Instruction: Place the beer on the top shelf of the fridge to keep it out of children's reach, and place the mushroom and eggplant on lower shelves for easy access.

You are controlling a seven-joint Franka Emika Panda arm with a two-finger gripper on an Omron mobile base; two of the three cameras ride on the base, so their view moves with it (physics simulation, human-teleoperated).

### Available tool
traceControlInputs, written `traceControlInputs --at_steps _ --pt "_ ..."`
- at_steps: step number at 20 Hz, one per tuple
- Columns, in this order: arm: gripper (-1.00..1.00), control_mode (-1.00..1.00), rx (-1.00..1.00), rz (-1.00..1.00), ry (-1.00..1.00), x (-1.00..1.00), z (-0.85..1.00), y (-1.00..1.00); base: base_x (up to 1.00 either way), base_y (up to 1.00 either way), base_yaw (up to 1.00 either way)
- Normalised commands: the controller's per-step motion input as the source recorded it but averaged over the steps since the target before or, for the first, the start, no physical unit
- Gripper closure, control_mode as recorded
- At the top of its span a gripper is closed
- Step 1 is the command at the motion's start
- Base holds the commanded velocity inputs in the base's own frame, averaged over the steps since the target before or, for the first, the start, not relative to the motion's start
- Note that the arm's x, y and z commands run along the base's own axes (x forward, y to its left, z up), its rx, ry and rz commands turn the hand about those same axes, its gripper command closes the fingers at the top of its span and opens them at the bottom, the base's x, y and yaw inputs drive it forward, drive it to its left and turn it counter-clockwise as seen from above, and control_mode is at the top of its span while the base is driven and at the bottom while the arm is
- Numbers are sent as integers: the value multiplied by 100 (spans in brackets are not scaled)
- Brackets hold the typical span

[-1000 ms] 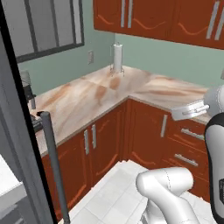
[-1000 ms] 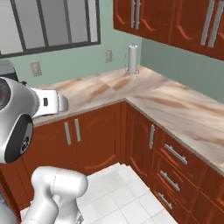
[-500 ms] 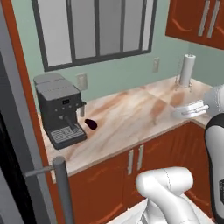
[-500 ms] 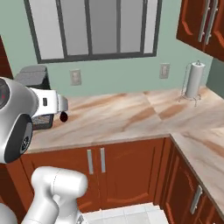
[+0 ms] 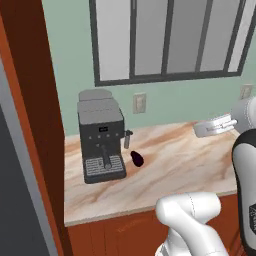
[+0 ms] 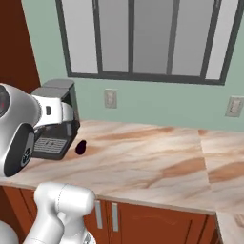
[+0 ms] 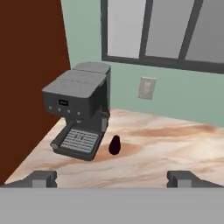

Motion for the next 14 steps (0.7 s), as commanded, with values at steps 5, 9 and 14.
traceControlInputs --at_steps 5,9,14 --pt "-100 100 0 0 0 0 0 0 47 -63 55" --pt "-100 100 0 0 0 0 0 0 28 -71 50" --pt "-100 -100 0 4 1 10 -22 -6 10 -27 18"
